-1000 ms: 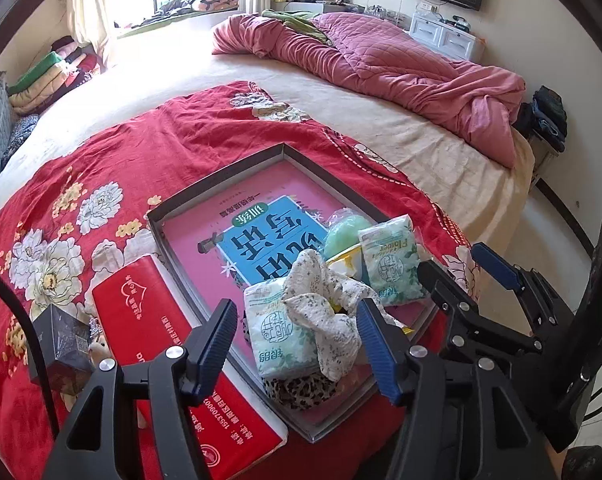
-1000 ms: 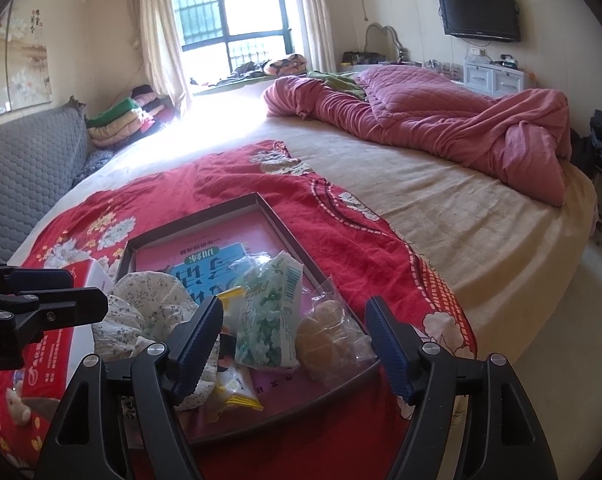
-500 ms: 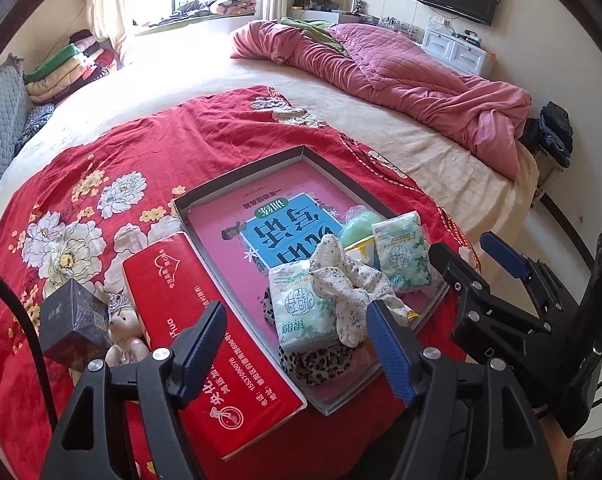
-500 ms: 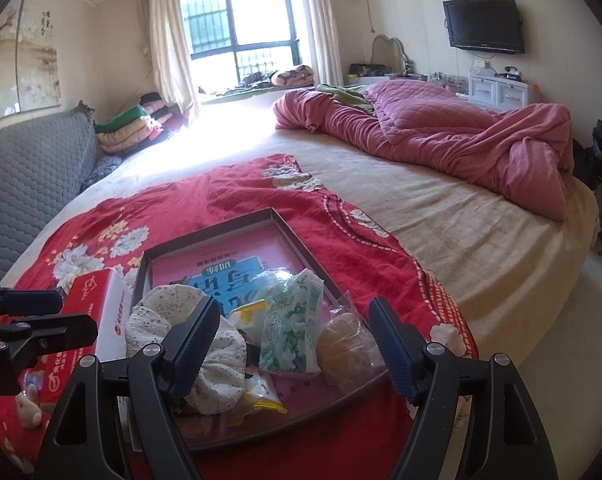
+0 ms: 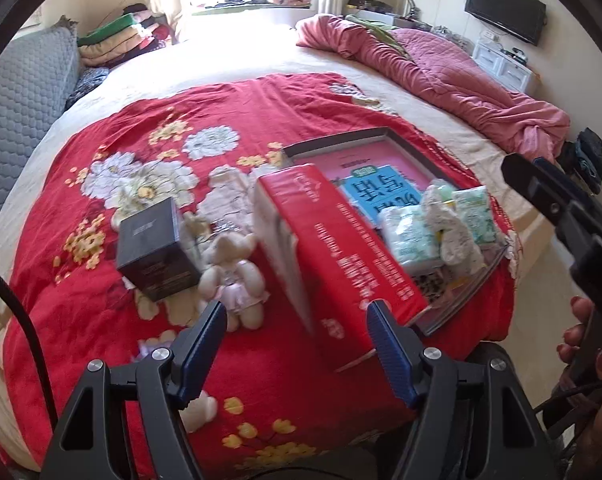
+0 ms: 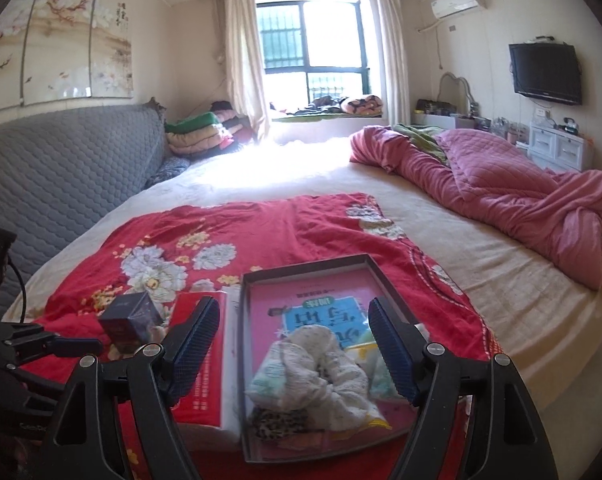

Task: Organize soft objects
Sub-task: 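Move both tools back over the teddy bears beside the tray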

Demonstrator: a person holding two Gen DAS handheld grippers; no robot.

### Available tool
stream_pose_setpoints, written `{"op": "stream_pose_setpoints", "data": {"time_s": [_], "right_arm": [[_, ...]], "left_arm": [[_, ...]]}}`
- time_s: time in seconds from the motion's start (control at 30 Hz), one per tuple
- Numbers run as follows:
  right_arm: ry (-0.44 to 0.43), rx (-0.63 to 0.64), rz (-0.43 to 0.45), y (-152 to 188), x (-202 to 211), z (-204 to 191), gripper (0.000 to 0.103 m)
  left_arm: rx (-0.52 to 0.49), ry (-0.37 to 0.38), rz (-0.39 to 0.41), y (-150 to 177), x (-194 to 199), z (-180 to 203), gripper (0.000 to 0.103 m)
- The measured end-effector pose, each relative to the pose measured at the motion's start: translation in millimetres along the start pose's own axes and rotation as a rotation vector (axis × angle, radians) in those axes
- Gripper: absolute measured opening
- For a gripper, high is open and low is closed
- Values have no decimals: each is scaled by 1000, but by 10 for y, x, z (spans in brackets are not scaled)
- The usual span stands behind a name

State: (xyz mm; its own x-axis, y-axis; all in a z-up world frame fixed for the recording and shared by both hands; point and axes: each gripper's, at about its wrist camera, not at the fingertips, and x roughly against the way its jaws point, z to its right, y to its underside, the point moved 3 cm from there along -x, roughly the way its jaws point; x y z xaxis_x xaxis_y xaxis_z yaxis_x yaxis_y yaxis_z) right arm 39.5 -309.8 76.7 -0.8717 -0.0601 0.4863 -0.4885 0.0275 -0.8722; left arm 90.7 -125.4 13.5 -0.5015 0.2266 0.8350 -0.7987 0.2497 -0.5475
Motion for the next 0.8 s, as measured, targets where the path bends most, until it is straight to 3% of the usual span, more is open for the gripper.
{"op": "stream_pose_setpoints", "data": {"time_s": [0.23, 0.4, 0.63, 0.8], "right_arm": [[-98, 100, -29, -15, -68, -650, 78], [-163, 148, -76, 51, -166, -1056, 78], [-184, 262, -158, 221, -370, -1502, 78], [-154, 326, -221, 320, -577, -1641, 78]], "left_arm": [[121, -74, -62, 277, -65, -675, 72], [204, -74, -149, 536, -232, -960, 72], [261, -66, -225, 662, -508, -1064, 72], [271, -68, -260, 677, -694, -1080, 72]]}}
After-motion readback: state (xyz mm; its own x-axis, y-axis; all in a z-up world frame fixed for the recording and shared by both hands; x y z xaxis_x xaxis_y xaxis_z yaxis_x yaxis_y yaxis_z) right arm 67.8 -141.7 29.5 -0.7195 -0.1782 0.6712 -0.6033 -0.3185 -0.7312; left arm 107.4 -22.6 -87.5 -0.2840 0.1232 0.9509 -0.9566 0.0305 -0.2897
